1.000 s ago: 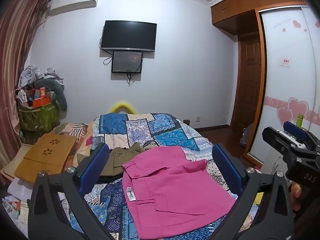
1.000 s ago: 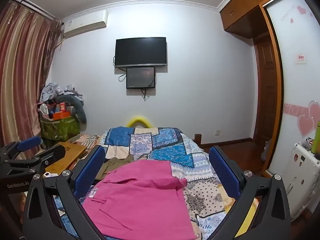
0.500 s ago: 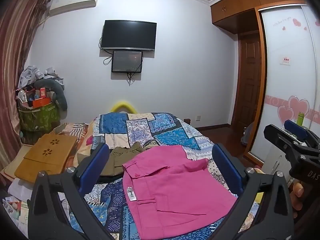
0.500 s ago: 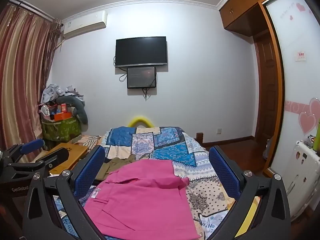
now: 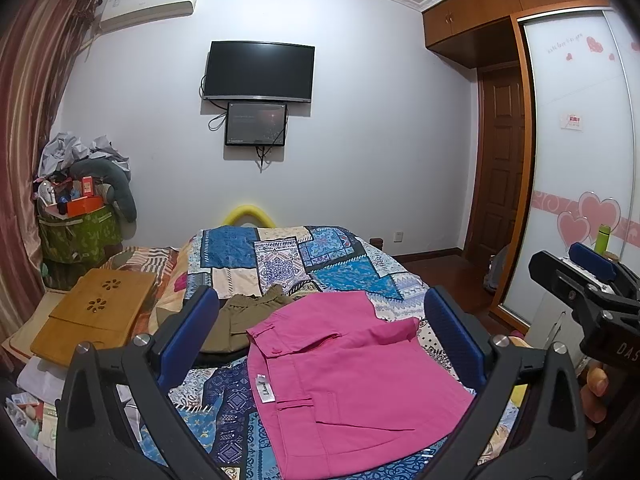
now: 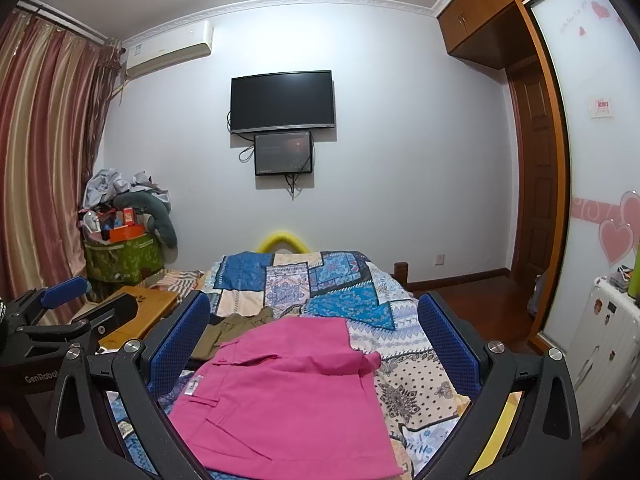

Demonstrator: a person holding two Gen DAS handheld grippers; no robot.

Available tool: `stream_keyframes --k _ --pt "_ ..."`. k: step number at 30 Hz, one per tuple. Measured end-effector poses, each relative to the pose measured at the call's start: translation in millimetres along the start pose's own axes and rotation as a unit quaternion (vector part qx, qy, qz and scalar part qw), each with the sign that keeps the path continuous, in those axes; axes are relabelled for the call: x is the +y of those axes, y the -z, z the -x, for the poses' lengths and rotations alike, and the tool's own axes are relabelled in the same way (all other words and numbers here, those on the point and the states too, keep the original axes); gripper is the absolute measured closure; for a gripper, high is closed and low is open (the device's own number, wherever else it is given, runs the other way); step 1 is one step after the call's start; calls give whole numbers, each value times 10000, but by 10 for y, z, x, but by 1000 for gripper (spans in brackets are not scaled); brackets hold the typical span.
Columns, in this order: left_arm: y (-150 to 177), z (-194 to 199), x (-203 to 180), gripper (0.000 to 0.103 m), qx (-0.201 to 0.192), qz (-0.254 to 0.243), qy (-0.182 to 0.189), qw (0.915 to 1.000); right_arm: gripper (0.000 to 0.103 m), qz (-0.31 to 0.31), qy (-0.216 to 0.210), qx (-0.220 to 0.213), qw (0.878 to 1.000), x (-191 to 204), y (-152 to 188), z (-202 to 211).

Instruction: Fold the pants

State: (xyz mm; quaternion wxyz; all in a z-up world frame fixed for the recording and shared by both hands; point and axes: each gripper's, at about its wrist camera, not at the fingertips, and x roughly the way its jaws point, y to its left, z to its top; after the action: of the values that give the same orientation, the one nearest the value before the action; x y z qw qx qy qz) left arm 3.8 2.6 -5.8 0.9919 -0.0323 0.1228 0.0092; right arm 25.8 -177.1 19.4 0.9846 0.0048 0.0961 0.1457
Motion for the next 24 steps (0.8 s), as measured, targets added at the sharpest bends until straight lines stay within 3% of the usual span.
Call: stream_keyframes --k 24 --pt "23 -13 -4 0 10 0 -50 10000 0 -27 -25 64 10000 -9 17 -26"
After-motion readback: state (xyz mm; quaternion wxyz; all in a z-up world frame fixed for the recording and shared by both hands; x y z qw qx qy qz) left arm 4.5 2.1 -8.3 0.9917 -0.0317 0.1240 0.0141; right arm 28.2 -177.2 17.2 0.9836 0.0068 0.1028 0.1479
